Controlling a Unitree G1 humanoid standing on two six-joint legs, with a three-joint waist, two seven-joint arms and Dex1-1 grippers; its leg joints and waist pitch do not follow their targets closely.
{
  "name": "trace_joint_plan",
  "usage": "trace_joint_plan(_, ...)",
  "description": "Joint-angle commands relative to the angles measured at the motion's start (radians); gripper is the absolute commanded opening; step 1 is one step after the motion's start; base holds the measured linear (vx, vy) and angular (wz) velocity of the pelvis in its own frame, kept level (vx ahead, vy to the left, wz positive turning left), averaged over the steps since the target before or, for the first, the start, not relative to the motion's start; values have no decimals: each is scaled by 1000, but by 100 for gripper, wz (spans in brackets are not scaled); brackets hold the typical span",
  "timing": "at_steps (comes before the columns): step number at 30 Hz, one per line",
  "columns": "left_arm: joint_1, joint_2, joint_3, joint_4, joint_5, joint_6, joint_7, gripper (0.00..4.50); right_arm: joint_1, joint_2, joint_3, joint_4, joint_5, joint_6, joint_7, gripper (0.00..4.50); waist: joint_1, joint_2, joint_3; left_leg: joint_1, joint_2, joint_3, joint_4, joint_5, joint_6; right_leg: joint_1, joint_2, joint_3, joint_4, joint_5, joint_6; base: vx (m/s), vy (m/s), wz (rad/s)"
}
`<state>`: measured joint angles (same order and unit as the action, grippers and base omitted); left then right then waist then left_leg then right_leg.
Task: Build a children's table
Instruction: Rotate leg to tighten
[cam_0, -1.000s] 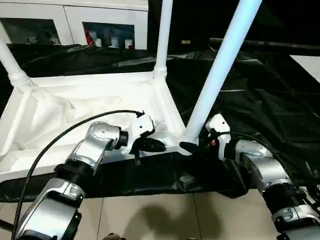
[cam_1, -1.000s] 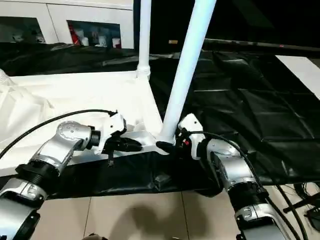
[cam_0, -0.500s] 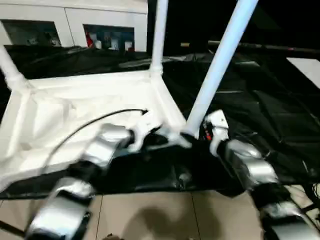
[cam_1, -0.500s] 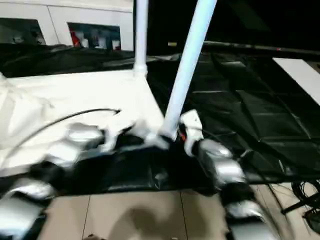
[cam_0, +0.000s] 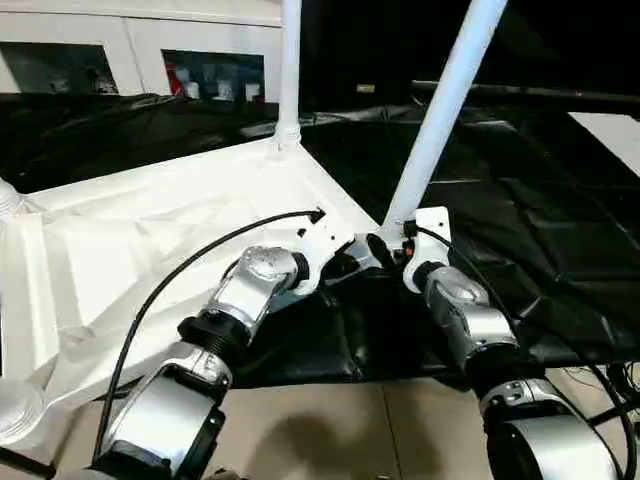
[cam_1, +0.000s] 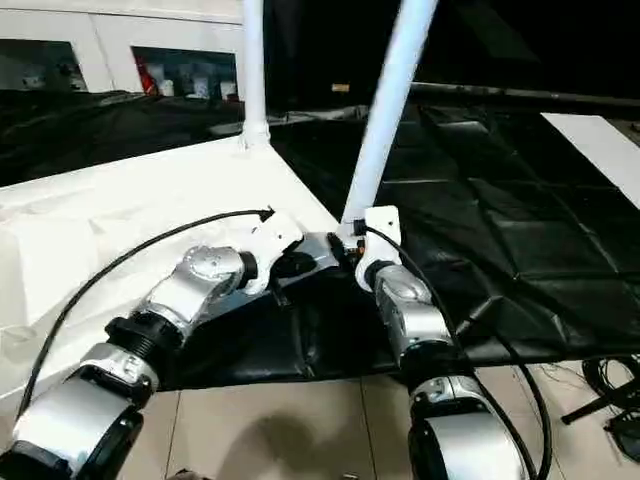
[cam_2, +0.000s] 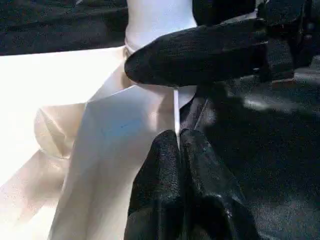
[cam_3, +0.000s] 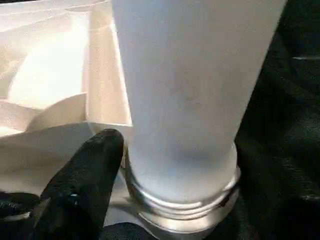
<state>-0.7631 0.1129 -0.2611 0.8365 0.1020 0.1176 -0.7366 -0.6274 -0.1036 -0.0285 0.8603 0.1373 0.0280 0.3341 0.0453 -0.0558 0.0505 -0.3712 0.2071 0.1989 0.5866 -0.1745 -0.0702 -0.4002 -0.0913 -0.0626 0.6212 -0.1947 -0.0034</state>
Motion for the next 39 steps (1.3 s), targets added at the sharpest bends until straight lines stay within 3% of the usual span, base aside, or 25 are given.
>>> trace_joint_plan(1, 21, 22, -21, 12, -1, -23, -71, 0, 17, -24, 33, -56, -4, -13, 86, 384, 3, 2, -64, 7, 25, -14, -68, -218, 24, 46, -51, 42, -81, -160, -203, 0, 0, 0)
trace_joint_plan(2, 27, 37, -23, 5, -3, -24, -96, 0, 29, -45, 49, -80, -6, -13, 129, 384, 5, 2, -65, 7, 24, -14, -67, -205, 31, 48, -51, 42, -80, -140, -206, 0, 0, 0)
trace_joint_plan(3, 35, 56, -25, -2, -10, -47, -140, 0, 48, -75, 67, -117, -2, -2, 196, 384, 5, 3, -68, 4, 23, -13, -63, -157, 55, 51, -48, 42, -70, -59, -223, 0, 0, 0)
trace_joint_plan(6, 50, 101, -31, -20, -21, -77, -228, 0, 101, -159, 122, -205, -10, 9, 363, 384, 8, 8, -66, 8, 25, -12, -62, -155, 81, 53, -47, 41, -71, -24, -240, 0, 0, 0)
trace_joint_plan(8, 60, 122, -37, -38, -32, -89, -281, 0, 122, -194, 145, -241, -16, 9, 429, 384, 9, 8, -66, 9, 27, -12, -62, -156, 86, 53, -48, 41, -69, -19, -249, 0, 0, 0)
trace_joint_plan(9, 82, 158, -45, -83, -60, -83, -386, 0, 147, -238, 160, -290, -6, 20, 507, 384, 7, 18, -65, 12, 28, -12, -63, -167, 83, 52, -48, 41, -70, -21, -260, 0, 0, 0)
trace_joint_plan(10, 84, 162, -46, -89, -64, -80, -399, 0, 149, -242, 161, -296, -4, 22, 515, 384, 8, 15, -66, 12, 30, -13, -64, -168, 83, 54, -49, 41, -69, -17, -264, 0, 0, 0)
trace_joint_plan(11, 94, 184, -51, -112, -74, -73, -449, 0, 158, -259, 163, -319, 5, 32, 545, 384, 4, 21, -66, 13, 30, -11, -63, -165, 82, 52, -47, 43, -66, -1, -276, 0, 0, 0)
trace_joint_plan(12, 100, 209, -65, -121, -60, -82, -465, 0, 159, -266, 162, -331, 11, 36, 556, 384, 3, 20, -65, 14, 31, -10, -63, -171, 80, 51, -46, 43, -66, 2, -285, 0, 0, 0)
trace_joint_plan(15, 105, 225, -75, -125, -49, -88, -476, 0, 160, -270, 169, -337, 11, 37, 571, 384, 3, 18, -61, 19, 32, -9, -67, -221, 52, 45, -48, 43, -74, -86, -276, 0, 0, 0)
trace_joint_plan(16, 107, 228, -74, -128, -51, -86, -483, 0, 161, -270, 169, -341, 17, 43, 580, 384, 4, 9, -61, 18, 32, -9, -67, -225, 49, 46, -48, 43, -75, -100, -272, 0, 0, 0)
trace_joint_plan(18, 113, 233, -71, -143, -59, -77, -494, 0, 162, -268, 173, -349, 25, 56, 600, 384, 7, 13, -60, 18, 33, -11, -69, -225, 41, 46, -51, 44, -75, -123, -262, 0, 0, 0)
trace_joint_plan(19, 116, 234, -69, -150, -62, -74, -494, 0, 160, -267, 177, -348, 24, 61, 609, 384, 6, 8, -61, 16, 34, -11, -69, -223, 40, 47, -50, 44, -75, -123, -260, 0, 0, 0)
trace_joint_plan(24, 125, 237, -69, -176, -70, -60, -497, 0, 155, -259, 182, -341, 17, 69, 627, 357, 13, 4, -65, 13, 30, -9, -62, -140, 66, 50, -51, 44, -63, -41, -264, 0, 0, 0)
trace_joint_plan(31, 136, 233, -71, -190, -76, -50, -496, 0, 162, -258, 188, -330, 20, 66, 647, 292, 14, 2, -64, 14, 31, -8, -62, -145, 70, 48, -51, 44, -64, -61, -261, 0, 0, 0)
trace_joint_plan(39, 157, 215, -61, -217, -74, -20, -450, 0, 182, -227, 158, -323, 36, 89, 597, 268, 15, -2, -64, 14, 31, -8, -61, -140, 69, 47, -51, 44, -64, -64, -255, 0, 0, 0)
